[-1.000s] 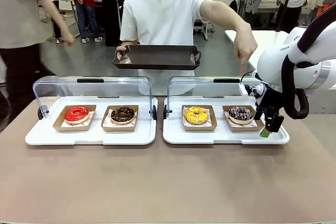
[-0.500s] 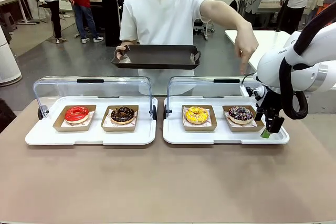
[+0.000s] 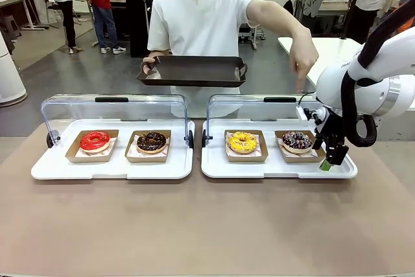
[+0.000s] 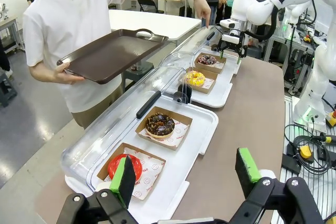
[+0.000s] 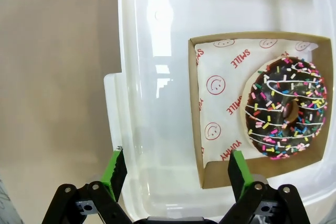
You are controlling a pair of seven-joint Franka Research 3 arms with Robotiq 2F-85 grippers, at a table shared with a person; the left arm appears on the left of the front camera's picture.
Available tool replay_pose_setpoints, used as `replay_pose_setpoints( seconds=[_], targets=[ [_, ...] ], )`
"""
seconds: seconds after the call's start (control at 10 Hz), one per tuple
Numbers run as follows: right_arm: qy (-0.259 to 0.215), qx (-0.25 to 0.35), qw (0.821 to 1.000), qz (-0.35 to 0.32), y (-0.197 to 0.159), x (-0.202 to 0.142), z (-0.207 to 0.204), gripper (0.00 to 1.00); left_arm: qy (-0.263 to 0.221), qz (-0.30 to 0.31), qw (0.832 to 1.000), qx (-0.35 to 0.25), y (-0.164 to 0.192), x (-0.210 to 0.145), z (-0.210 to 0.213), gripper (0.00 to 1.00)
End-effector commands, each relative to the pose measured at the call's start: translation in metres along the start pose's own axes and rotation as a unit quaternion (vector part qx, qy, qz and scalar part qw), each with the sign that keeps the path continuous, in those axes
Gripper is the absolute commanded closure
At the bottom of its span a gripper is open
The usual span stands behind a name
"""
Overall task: Provide the desired donut to the person.
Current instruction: Pick up and lift the Paper togo box containing the Donut pointed at by the person.
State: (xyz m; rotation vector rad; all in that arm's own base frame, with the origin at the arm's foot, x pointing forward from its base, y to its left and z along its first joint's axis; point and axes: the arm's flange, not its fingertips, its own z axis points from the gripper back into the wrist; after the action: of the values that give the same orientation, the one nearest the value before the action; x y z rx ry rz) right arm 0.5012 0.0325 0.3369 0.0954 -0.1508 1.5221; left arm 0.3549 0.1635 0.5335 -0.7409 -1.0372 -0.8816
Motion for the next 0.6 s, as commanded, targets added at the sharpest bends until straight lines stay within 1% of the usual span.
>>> replay_pose_setpoints(
  seconds=[0.0,0.3,0.4,0.5],
  targets=[
    [-0.018,-0.012,1.0,0.012,-0.0084,-0.0032,-0.0045,0.0,-0.008,-0.003,1.0,-0.001,0.0002,0.0009,0.0011,0.0],
    [-0.017,-0.006,1.0,0.013,-0.0095,-0.0019,-0.0087,0.0,-0.008,-0.003,1.0,-0.001,0.0002,0.0009,0.0011,0.0],
    [-0.017,-0.005,1.0,0.014,-0.0091,-0.0018,-0.0088,0.1,-0.008,-0.003,1.0,-0.001,0.0002,0.0009,0.0011,0.0],
    [-0.016,-0.004,1.0,0.015,-0.009,-0.0017,-0.0089,0.58,-0.008,-0.003,1.0,-0.001,0.0002,0.0009,0.0011,0.0]
  ],
)
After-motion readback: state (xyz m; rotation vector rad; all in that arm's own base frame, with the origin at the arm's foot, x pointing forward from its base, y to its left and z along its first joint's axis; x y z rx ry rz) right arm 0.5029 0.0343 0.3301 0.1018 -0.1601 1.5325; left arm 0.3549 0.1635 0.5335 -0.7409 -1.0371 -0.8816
